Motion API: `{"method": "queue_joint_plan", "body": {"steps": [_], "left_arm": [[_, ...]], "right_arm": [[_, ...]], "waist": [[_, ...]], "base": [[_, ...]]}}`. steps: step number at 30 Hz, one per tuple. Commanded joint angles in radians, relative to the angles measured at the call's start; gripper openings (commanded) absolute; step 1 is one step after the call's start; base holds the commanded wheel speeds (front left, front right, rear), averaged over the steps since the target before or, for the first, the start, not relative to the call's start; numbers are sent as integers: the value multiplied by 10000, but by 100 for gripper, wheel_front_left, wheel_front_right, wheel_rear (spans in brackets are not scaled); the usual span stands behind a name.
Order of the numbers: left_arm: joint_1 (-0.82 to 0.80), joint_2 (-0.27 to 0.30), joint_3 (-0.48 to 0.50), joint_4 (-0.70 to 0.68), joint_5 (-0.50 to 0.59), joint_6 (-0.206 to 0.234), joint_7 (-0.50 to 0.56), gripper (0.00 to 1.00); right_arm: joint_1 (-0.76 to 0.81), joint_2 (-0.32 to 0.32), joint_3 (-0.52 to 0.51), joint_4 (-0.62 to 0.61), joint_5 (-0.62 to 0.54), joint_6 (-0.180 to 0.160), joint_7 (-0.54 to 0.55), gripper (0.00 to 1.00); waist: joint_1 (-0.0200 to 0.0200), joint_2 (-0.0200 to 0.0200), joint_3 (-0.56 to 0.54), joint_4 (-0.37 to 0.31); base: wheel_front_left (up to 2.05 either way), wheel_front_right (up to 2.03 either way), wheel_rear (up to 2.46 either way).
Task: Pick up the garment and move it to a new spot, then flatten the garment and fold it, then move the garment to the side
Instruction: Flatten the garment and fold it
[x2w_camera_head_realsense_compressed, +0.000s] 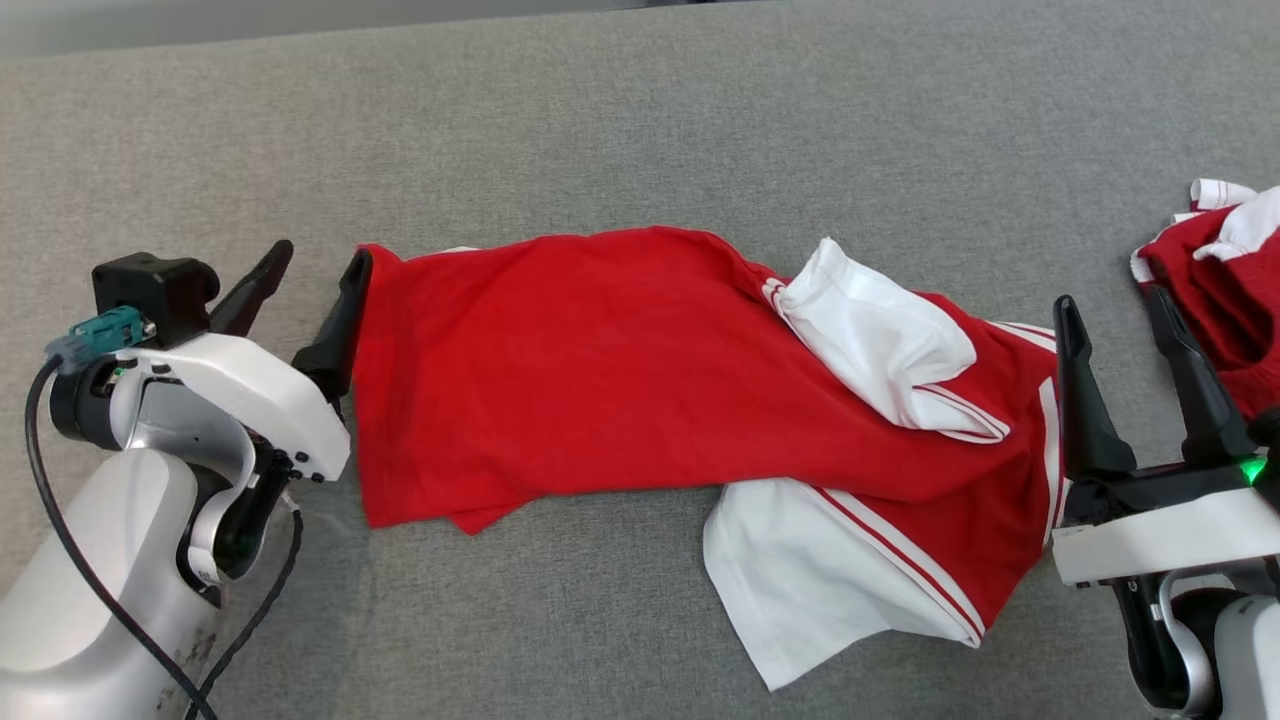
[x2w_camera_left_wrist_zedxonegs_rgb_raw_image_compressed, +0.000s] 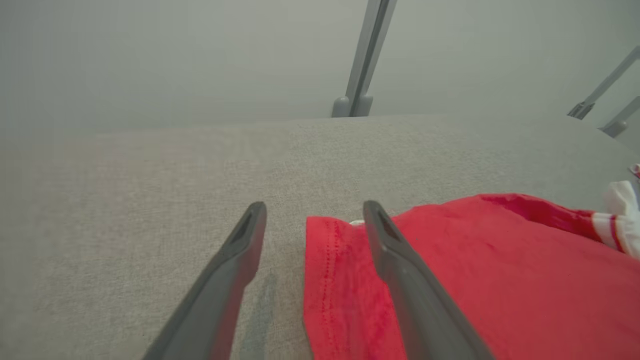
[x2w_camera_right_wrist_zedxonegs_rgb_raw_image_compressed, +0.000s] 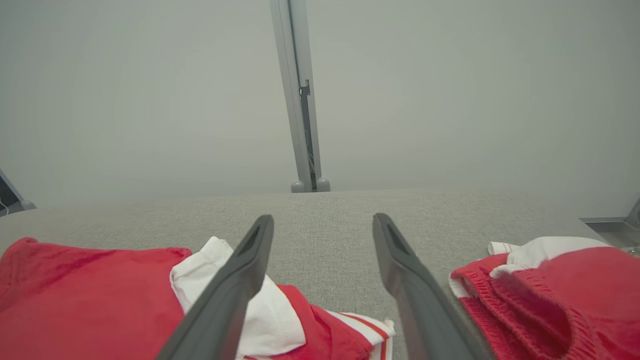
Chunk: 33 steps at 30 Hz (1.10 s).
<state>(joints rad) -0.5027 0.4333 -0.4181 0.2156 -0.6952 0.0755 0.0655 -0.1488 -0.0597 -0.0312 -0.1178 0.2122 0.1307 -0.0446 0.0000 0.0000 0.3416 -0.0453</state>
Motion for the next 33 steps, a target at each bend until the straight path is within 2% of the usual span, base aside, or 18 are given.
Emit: {"method": "queue_joint_plan", "body": {"steps": [1, 7, 13, 14, 15, 17, 24, 33], "left_arm": [[-326, -12, -70, 478, -156, -260, 150, 100], [-880, -271, -318, 1933, -544, -1055, 471, 100], [-1202, -294, -546, 2668, -545, -1374, 697, 100], [-1261, -257, -609, 2713, -434, -1375, 660, 77], [-1292, -246, -630, 2743, -426, -1410, 629, 46], [-1343, -257, -687, 2770, -410, -1467, 580, 0], [-1455, -171, -840, 2697, -312, -1563, 522, 0], [-1468, -315, -978, 2655, -211, -1478, 328, 0]], "right_arm": [[-141, -11, -21, 55, -78, 4, -130, 100], [-276, 16, 36, 286, -57, 4, -274, 100], [-303, 33, 78, 500, -15, 4, -323, 100], [-323, 38, 90, 520, -10, 4, -322, 100], [-334, 42, 103, 531, -8, 4, -317, 100], [-341, 42, 121, 561, 1, 4, -280, 100], [-477, -209, 742, 985, 190, 4, 140, 100], [-1091, -617, 1699, 2422, 607, 4, 319, 100]], "waist": [[0, 0, 171, -176], [0, 0, 308, -329], [0, 0, 329, -387], [0, 0, 327, -394], [0, 0, 321, -402], [0, 0, 307, -397], [0, 0, 322, -293], [0, 0, 426, 44]], "base": [[0, 0, 0], [0, 0, 0], [0, 0, 0], [0, 0, 0], [0, 0, 0], [0, 0, 0], [0, 0, 0], [0, 0, 0]]}}
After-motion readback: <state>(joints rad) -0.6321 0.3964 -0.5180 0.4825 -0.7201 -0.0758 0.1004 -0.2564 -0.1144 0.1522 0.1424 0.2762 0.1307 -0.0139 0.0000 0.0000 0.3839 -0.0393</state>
